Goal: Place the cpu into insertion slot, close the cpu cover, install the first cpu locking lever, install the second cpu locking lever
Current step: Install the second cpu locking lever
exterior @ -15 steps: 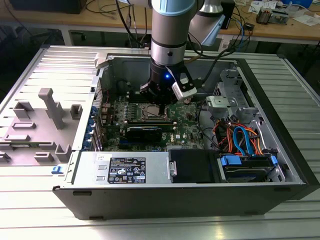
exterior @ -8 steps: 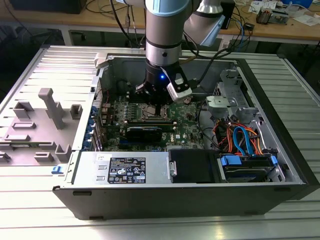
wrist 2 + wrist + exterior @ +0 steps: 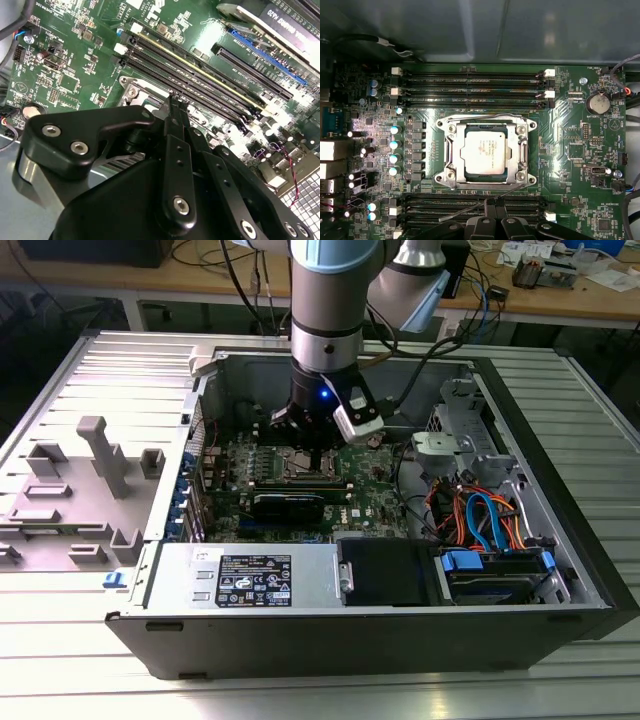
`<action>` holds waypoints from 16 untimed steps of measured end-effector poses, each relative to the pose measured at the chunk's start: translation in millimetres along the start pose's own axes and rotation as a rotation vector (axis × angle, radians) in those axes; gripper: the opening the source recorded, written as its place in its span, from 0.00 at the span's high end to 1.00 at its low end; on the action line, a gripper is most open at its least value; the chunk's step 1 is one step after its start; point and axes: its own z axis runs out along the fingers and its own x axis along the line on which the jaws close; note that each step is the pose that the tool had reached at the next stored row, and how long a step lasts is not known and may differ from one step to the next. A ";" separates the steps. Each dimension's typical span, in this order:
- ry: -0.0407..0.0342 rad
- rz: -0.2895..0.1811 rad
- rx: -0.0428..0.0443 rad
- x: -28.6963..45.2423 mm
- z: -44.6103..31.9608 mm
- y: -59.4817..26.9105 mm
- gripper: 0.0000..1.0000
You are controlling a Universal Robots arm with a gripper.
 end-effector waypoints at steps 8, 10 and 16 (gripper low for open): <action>0.0000 0.000 0.0000 0.3 0.0 0.0 0.89; 0.0000 0.000 0.0000 -0.1 0.0 0.0 0.89; 0.0003 0.000 -0.0006 1.1 0.1 -3.1 0.89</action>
